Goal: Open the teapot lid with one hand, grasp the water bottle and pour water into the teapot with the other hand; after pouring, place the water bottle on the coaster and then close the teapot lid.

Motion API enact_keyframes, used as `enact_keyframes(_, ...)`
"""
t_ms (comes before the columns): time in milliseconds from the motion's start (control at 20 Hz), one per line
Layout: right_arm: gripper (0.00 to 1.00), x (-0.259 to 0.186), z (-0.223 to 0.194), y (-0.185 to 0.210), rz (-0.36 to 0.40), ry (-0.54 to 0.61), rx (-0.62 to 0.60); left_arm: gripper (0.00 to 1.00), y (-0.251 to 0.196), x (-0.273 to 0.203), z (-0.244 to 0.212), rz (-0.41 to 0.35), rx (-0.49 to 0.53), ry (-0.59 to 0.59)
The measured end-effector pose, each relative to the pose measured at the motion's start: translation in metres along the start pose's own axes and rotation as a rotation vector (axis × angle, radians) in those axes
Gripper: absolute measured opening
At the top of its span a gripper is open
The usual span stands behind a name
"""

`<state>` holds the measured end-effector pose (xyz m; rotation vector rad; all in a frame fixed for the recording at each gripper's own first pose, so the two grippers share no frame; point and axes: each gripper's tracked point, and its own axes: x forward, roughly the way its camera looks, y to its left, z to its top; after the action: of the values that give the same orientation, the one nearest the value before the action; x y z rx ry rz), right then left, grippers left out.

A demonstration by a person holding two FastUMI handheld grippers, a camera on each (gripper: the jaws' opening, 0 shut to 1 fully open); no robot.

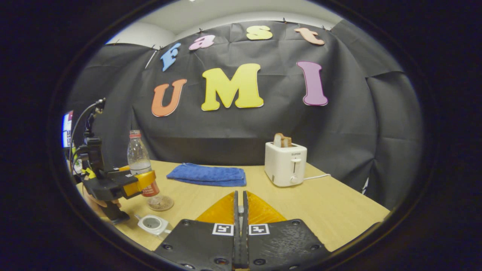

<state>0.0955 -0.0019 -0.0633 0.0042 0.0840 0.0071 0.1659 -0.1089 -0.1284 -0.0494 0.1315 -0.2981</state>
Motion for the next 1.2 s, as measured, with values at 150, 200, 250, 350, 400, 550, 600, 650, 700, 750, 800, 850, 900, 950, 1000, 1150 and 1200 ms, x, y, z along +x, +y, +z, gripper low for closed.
enact_keyframes(150, 0.0, 0.0, 0.004, -0.001, 0.005, -0.015, -0.008, 0.77, -0.002, 0.011, -0.01, -0.002, 0.001, 0.023)
enact_keyframes(200, 0.0, -0.001, 0.005, -0.001, 0.005, -0.019, -0.01, 0.77, -0.001, 0.011, -0.013, 0.002, 0.0, 0.021)
enact_keyframes(250, 0.0, -0.002, 0.005, -0.002, 0.004, -0.02, -0.012, 0.77, 0.002, 0.013, -0.011, 0.006, -0.007, 0.011)
enact_keyframes(350, 0.0, -0.004, 0.007, -0.003, 0.005, -0.029, -0.019, 0.77, 0.0, 0.015, -0.015, 0.003, -0.01, 0.023)
enact_keyframes(400, 0.0, -0.004, 0.006, -0.003, 0.002, -0.029, -0.024, 0.77, 0.002, 0.015, -0.017, 0.011, -0.001, 0.03)
enact_keyframes(550, 0.0, -0.005, 0.004, -0.005, -0.002, -0.023, -0.023, 0.78, -0.001, 0.016, -0.02, 0.01, 0.007, 0.03)
enact_keyframes(600, 0.0, -0.004, 0.004, -0.007, -0.004, -0.022, -0.021, 0.8, 0.002, 0.018, -0.025, 0.019, 0.018, 0.047)
enact_keyframes(650, 0.0, -0.004, 0.003, -0.007, -0.006, -0.021, -0.021, 0.8, 0.001, 0.017, -0.025, 0.02, 0.024, 0.054)
enact_keyframes(700, 0.0, -0.004, 0.003, -0.007, -0.007, -0.02, -0.021, 0.81, 0.001, 0.016, -0.024, 0.021, 0.021, 0.053)
enact_keyframes(750, 0.0, -0.005, 0.003, -0.007, -0.009, -0.019, -0.023, 0.81, 0.0, 0.016, -0.023, 0.022, 0.018, 0.048)
enact_keyframes(800, 0.0, -0.005, 0.004, -0.006, -0.01, -0.017, -0.024, 0.82, -0.001, 0.016, -0.023, 0.022, 0.025, 0.048)
enact_keyframes(850, 0.0, -0.007, 0.003, -0.005, -0.008, -0.012, -0.026, 0.85, -0.002, 0.016, -0.022, 0.03, 0.034, 0.044)
enact_keyframes(900, 0.0, -0.009, 0.003, -0.003, -0.006, -0.009, -0.029, 0.89, -0.005, 0.015, -0.018, 0.032, 0.041, 0.036)
enact_keyframes(950, 0.0, -0.011, 0.004, -0.001, -0.004, -0.009, -0.032, 0.93, -0.008, 0.014, -0.012, 0.031, 0.048, 0.026)
enact_keyframes(1000, 0.0, -0.013, 0.006, 0.001, -0.004, -0.01, -0.035, 0.93, -0.007, 0.011, -0.007, 0.032, 0.055, 0.017)
enact_keyframes(1150, 0.0, -0.029, 0.015, 0.014, 0.005, -0.03, -0.047, 0.94, -0.011, -0.006, 0.012, 0.032, 0.071, -0.01)
enact_keyframes(1200, 0.0, -0.037, 0.019, 0.023, 0.013, -0.039, -0.058, 0.94, -0.011, -0.016, 0.022, 0.039, 0.061, -0.019)
